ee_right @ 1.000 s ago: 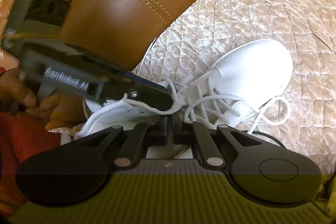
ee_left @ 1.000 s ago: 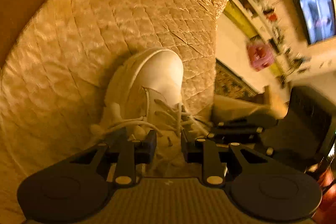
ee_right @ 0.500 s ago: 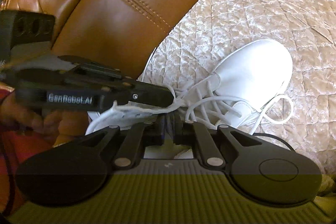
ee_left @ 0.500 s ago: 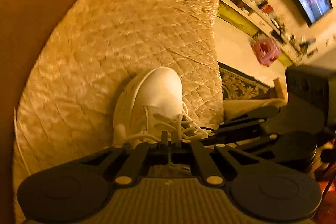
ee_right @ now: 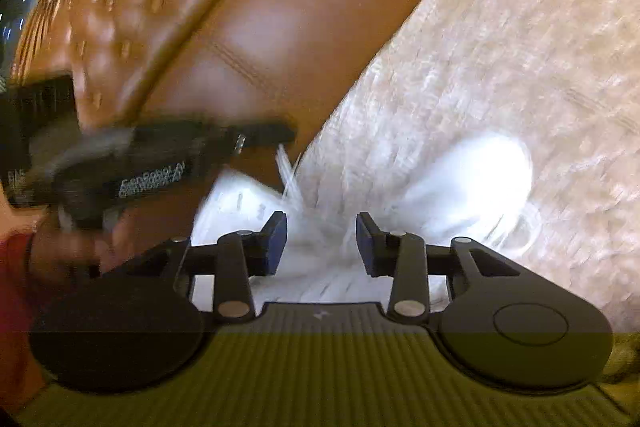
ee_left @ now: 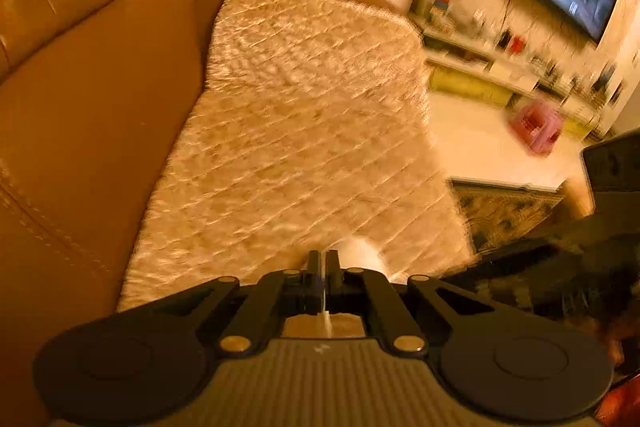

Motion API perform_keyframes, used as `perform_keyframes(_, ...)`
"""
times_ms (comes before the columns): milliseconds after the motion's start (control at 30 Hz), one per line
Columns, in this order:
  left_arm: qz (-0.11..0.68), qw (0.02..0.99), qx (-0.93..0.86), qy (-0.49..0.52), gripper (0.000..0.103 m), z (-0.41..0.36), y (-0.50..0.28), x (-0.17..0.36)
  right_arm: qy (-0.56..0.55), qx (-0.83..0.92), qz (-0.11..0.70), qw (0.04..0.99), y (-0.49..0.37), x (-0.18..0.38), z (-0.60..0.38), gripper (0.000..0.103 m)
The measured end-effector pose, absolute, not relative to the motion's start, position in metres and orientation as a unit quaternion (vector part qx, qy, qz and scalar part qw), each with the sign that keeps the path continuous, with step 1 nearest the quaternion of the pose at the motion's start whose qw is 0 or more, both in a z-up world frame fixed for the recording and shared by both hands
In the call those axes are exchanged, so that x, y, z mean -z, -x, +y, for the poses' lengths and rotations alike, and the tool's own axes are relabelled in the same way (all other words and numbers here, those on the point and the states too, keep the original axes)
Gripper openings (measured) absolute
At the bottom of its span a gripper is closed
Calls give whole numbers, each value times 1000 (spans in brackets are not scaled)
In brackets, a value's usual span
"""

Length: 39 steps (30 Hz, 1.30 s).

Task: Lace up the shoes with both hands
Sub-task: 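Pull the white lace end up and away from the sneaker with the left gripper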

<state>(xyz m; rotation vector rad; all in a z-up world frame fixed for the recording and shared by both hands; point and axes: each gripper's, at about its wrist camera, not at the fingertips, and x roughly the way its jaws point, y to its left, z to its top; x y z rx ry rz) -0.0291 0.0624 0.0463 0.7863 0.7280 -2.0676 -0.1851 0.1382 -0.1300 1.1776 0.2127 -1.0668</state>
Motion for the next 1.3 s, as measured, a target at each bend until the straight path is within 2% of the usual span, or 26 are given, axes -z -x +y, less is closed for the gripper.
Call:
perform_keyframes(100, 298, 389, 827, -275, 0, 53, 27, -62, -533, 467, 16, 706, 207, 120, 131, 44)
perform_keyframes(267, 330, 393, 816, -266, 0, 41, 19, -60, -522, 417, 118, 735, 169, 135, 88, 44)
perform_keyframes(433, 381, 403, 789, -263, 0, 34, -3, -41, -587, 386, 108, 703, 162, 171, 73, 42)
perform_keyframes(467, 388, 402, 785, -265, 3, 32, -7, -37, -595, 381, 113, 698, 161, 175, 71, 26)
perform_keyframes(533, 397, 394, 780, -281, 11, 28, -12, -28, -595, 378, 136, 695, 155, 180, 73, 6)
perform_keyframes(567, 400, 389, 778, -290, 24, 26, -14, -23, -598, 383, 137, 691, 156, 179, 76, 6)
perform_keyframes(633, 419, 365, 772, -308, 39, 23, -19, -11, -606, 390, 124, 683, 160, 177, 85, 6)
perform_keyframes(733, 442, 288, 788, -318, 40, 24, -15, 4, -637, 396, 45, 659, 183, 176, 97, 5)
perform_keyframes(833, 429, 235, 803, -340, 53, 27, 0, 10, -662, 391, -40, 639, 199, 179, 105, 5)
perform_keyframes(867, 423, 231, 803, -349, 54, 28, 4, 12, -668, 385, -71, 632, 204, 181, 107, 5)
perform_keyframes(900, 418, 232, 803, -356, 54, 29, 6, 13, -671, 385, -95, 627, 208, 180, 107, 5)
perform_keyframes(933, 416, 244, 801, -354, 44, 29, 7, 14, -673, 384, -119, 621, 212, 180, 107, 5)
perform_keyframes(967, 418, 265, 797, -347, 11, 26, 6, 16, -672, 379, -140, 621, 215, 178, 106, 5)
perform_keyframes(1000, 427, 284, 795, -325, 5, 22, 1, 15, -671, 371, -159, 623, 217, 176, 106, 5)
perform_keyframes(1100, 404, 332, 819, -238, 6, 14, -11, -20, -643, 351, -194, 653, 216, 150, 109, 5)
perform_keyframes(1300, 167, 406, 890, -126, 3, 33, 7, -140, -542, 323, -279, 724, 232, 74, 122, 7)
